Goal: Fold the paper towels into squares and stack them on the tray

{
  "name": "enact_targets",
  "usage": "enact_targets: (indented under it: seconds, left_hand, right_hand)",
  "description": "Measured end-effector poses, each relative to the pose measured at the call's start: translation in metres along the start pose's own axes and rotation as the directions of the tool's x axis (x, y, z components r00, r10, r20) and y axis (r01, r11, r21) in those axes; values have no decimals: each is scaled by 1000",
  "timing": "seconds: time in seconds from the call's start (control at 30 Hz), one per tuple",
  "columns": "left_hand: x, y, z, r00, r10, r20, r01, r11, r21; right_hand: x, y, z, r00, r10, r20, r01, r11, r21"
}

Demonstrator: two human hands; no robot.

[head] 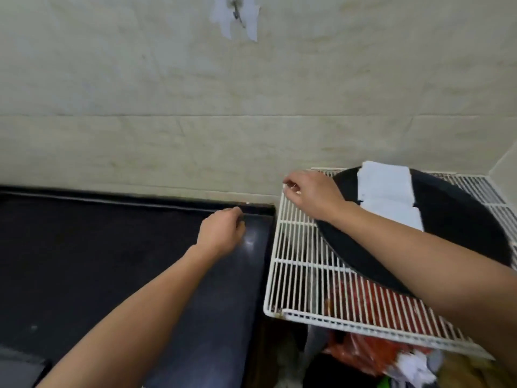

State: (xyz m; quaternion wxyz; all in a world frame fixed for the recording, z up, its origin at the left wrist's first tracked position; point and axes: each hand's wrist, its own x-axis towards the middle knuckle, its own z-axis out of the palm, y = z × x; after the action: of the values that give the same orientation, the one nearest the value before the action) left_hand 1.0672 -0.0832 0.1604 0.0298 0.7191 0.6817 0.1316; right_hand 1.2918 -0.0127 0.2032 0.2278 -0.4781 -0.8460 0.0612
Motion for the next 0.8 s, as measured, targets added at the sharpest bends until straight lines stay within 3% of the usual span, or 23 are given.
enact_targets:
  seconds: [0.23,0.5,0.8]
  left_hand:
    - [-124,-135,-45,966,-256,-15,257,963,76]
    - [-282,-304,-100,910,-414,11,404,893,198]
    - [-441,-465,-161,764,-645,0,627,743,234]
  right_hand:
    - [11,-154,67,965,-184,188,179,983,40]
    - [1,-361,168,888,-306,343,307,950,53]
    - [-1,-580,260,752,-480,451,471,871,142]
